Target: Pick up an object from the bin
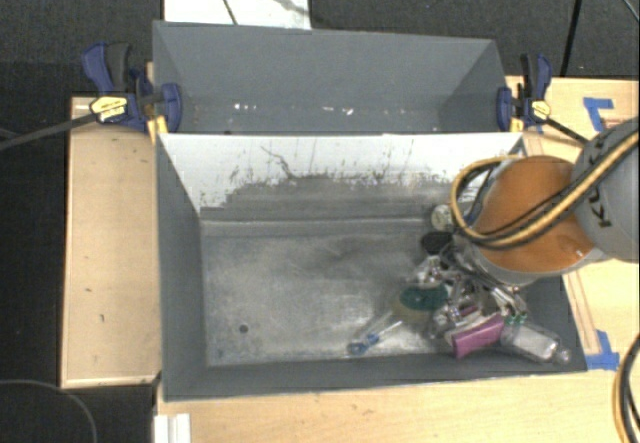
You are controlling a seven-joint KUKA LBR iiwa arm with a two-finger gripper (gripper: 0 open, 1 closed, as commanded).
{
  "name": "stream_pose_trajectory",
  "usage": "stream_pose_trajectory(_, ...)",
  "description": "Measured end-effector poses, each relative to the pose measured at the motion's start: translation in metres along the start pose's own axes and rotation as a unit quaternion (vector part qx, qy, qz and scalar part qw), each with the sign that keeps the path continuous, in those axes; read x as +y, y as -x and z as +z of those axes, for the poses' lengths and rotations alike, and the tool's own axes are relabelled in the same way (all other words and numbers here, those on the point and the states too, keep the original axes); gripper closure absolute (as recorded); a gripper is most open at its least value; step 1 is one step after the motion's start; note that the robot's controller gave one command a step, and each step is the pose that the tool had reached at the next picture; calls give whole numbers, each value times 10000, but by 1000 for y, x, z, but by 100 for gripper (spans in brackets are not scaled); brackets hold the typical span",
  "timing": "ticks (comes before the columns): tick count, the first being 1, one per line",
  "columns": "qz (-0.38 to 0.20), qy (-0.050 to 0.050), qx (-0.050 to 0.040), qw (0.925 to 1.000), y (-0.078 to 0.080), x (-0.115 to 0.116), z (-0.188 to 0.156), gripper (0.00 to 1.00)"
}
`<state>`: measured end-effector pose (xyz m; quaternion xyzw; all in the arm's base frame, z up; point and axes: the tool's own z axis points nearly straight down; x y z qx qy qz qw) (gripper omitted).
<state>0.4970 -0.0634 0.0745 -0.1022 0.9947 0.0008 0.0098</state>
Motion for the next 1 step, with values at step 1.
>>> stream_pose_trajectory(1,-164,-20,42,9999,-8,-19,-237,100)
